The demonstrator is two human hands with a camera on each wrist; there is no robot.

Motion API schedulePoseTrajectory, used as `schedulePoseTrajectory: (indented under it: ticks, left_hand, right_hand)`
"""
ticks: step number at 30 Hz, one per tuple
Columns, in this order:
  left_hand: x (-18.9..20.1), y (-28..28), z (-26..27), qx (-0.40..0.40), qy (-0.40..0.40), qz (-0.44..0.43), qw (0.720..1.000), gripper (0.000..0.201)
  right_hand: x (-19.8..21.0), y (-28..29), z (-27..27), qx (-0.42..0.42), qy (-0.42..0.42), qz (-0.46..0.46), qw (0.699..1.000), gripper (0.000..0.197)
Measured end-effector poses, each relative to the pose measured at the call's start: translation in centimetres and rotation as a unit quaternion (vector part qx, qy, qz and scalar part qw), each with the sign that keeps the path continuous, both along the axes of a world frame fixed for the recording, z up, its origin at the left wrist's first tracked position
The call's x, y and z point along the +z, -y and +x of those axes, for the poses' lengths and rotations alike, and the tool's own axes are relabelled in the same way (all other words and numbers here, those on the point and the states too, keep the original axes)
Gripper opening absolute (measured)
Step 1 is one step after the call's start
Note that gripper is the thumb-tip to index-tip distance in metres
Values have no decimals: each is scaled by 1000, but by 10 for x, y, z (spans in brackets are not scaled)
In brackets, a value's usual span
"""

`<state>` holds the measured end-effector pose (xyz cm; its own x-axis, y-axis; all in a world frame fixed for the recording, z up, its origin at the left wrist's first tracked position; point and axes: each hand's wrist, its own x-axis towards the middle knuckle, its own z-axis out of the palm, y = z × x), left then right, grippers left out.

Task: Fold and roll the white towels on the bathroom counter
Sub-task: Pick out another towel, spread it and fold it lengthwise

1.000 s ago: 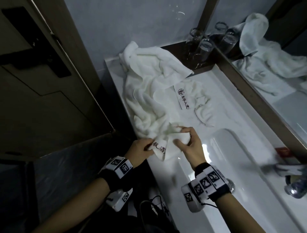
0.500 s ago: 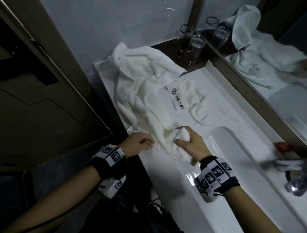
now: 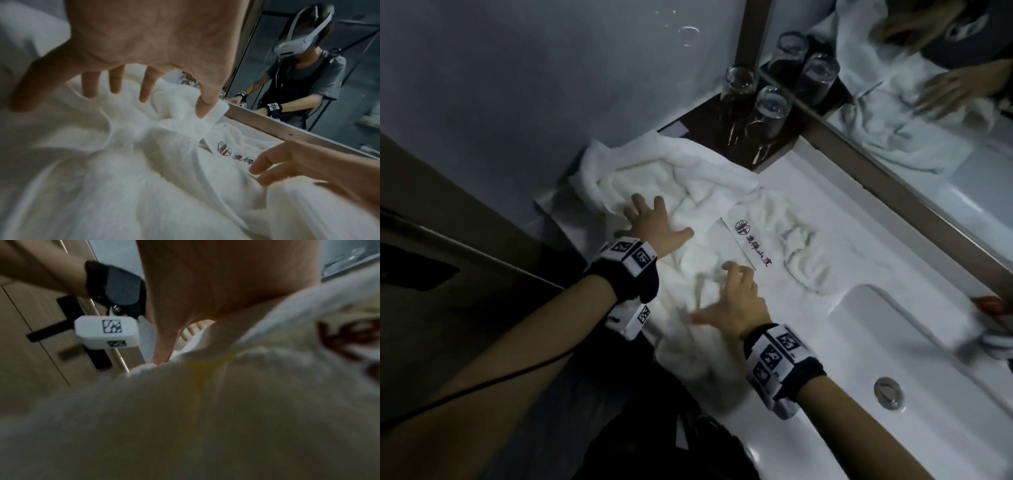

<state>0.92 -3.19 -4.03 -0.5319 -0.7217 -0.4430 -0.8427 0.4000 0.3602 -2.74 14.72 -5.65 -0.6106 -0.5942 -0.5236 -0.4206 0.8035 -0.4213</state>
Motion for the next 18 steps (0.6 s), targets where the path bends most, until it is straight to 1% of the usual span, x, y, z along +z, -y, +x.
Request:
schedulePoseTrajectory:
  ticks: [1,2,3,5,6,7,9,10,11,12,13,14,15,16,18]
  left_hand:
    - [-3,1,-8,11,15,18,1000,88]
    - [-8,2,-16,12,23,33,999,97]
    - [-13,1,-22,2,36,40,999,103]
    - [-22,-3,-28,-40,71,26,996,105]
    - [-26,-6,-30,-64,86,5,994,102]
    - [-29,-7,-31,-86,94,-19,992,95]
    - [-29,-7,-35,-116,94,-39,988,74]
    - [-29,-6,-37,-132,88,-34,987,66]
    - [-27,-5,-40,-150,74,-24,986,60]
    - [-25,-2,-41,-160,46,-4,986,57]
    - [-21,0,-42,-150,-3,27,988,56]
    - [-16,2,-42,-120,-62,69,988,55]
    - [-11,5,-42,-84,-123,118,982,55]
    - [-2,6,-43,-44,-185,162,968,55]
    - [20,8,-50,40,-294,226,928,58]
  right_hand:
    - [-4,7,5,13,-16,31,999,117]
    - [-9,12,8,27,-32,49,998,123]
    - [-14,17,11,41,-45,58,996,126]
    - [-24,22,14,68,-81,56,993,124]
    - [-28,24,15,80,-96,59,990,120]
    - [-29,25,14,80,-88,66,991,117]
    - [-28,27,8,42,-9,71,997,104]
    - [-27,27,4,31,18,75,997,90]
    - [-24,27,-1,37,23,79,996,73]
    - [-19,27,-5,47,6,77,996,56]
    - [-12,27,-10,49,-18,70,996,44]
    - [-5,26,-16,41,-47,52,997,38]
    - [3,25,-22,25,-79,32,996,37]
    - [11,25,-28,12,-130,3,991,37]
    - [31,22,-38,-5,-252,-62,966,38]
